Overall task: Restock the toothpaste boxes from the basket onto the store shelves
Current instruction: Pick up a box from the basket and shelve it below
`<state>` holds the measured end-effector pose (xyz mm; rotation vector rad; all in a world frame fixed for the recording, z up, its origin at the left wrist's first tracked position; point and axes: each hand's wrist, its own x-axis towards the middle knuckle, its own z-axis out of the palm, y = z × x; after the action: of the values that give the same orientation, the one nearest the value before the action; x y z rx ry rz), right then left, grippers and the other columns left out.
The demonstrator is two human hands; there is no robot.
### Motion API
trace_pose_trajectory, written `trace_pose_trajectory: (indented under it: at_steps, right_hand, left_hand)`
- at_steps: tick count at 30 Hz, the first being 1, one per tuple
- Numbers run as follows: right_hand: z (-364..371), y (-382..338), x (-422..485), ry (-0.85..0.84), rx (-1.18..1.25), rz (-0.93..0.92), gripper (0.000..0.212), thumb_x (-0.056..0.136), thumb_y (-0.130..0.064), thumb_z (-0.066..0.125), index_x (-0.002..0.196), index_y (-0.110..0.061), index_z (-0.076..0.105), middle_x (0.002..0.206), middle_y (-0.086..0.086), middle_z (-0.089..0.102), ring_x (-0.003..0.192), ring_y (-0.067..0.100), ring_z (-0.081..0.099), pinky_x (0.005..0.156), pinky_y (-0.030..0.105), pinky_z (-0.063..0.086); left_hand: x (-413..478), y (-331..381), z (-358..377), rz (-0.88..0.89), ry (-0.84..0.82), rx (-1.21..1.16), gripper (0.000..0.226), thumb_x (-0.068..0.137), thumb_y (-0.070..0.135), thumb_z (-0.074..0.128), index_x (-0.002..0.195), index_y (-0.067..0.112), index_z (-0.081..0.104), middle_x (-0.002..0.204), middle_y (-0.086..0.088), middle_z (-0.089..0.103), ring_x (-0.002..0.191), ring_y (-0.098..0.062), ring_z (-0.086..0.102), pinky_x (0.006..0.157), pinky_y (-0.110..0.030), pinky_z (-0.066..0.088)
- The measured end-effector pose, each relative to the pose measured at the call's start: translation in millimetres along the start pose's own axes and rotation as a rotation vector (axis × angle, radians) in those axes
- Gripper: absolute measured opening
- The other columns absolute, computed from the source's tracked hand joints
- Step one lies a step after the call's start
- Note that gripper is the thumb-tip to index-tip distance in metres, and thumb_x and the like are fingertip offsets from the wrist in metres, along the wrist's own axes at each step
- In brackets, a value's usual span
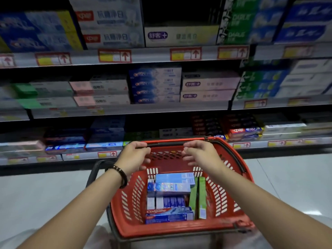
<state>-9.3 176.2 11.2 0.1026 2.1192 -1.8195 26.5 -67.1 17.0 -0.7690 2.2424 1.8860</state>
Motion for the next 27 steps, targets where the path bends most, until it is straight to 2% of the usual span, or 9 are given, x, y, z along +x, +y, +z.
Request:
trace_pose_trajectory:
  at_steps: [6, 9, 14, 19, 23, 27]
  right_hand:
    - [-5, 19, 7, -0.004, -0.064, 0.087, 0.011, 0.102, -0.015, 0.067, 0.111, -0.009, 0.072, 0.104, 0.013, 0.078, 0.079, 0.02, 0.072, 0.065, 0.029, 0.058]
    - [-5, 29, 12, -0.016, -0.109, 0.136, 0.011, 0.102, -0.016, 0.066, 0.107, -0.008, 0.072, 0.104, 0.013, 0.078, 0.081, 0.021, 0.073, 0.065, 0.032, 0.056]
    - [-1, 50, 20, -0.051, -0.175, 0.247, 0.01, 0.098, -0.019, 0.068, 0.101, -0.011, 0.073, 0.102, 0.01, 0.077, 0.08, 0.023, 0.073, 0.068, 0.036, 0.057]
    - [5, 63, 28, -0.108, -0.197, 0.324, 0.012, 0.1, -0.017, 0.067, 0.102, -0.008, 0.073, 0.099, 0.013, 0.071, 0.075, 0.028, 0.067, 0.067, 0.037, 0.051]
    - [10, 70, 31, -0.17, -0.253, 0.371, 0.015, 0.101, -0.021, 0.067, 0.108, -0.008, 0.071, 0.105, 0.014, 0.073, 0.077, 0.028, 0.07, 0.07, 0.036, 0.055]
    - [8, 74, 38, -0.25, -0.347, 0.457, 0.024, 0.103, -0.025, 0.065, 0.118, -0.007, 0.068, 0.109, 0.014, 0.074, 0.082, 0.03, 0.074, 0.067, 0.033, 0.057]
  left_hand:
    - [4, -15, 19, -0.028, -0.038, 0.192, 0.022, 0.101, 0.022, 0.063, 0.123, 0.021, 0.061, 0.113, -0.001, 0.069, 0.096, -0.026, 0.075, 0.07, -0.039, 0.061]
    - [7, -19, 25, -0.066, -0.073, 0.248, 0.023, 0.1, 0.024, 0.065, 0.123, 0.021, 0.061, 0.111, -0.005, 0.07, 0.098, -0.028, 0.075, 0.07, -0.039, 0.062]
    - [8, -25, 29, -0.137, -0.15, 0.316, 0.023, 0.101, 0.028, 0.065, 0.121, 0.02, 0.061, 0.114, -0.006, 0.068, 0.101, -0.027, 0.073, 0.079, -0.044, 0.063]
    - [6, -32, 26, -0.29, -0.204, 0.335, 0.027, 0.103, 0.031, 0.063, 0.125, 0.016, 0.058, 0.124, -0.014, 0.063, 0.099, -0.027, 0.071, 0.088, -0.047, 0.062]
    - [11, -45, 25, -0.281, -0.204, 0.374, 0.026, 0.102, 0.032, 0.063, 0.122, 0.016, 0.058, 0.118, -0.006, 0.062, 0.102, -0.027, 0.07, 0.084, -0.044, 0.062]
    - [22, -67, 26, -0.34, -0.221, 0.417, 0.023, 0.101, 0.028, 0.063, 0.117, 0.01, 0.063, 0.1, -0.008, 0.061, 0.082, -0.024, 0.061, 0.072, -0.038, 0.06]
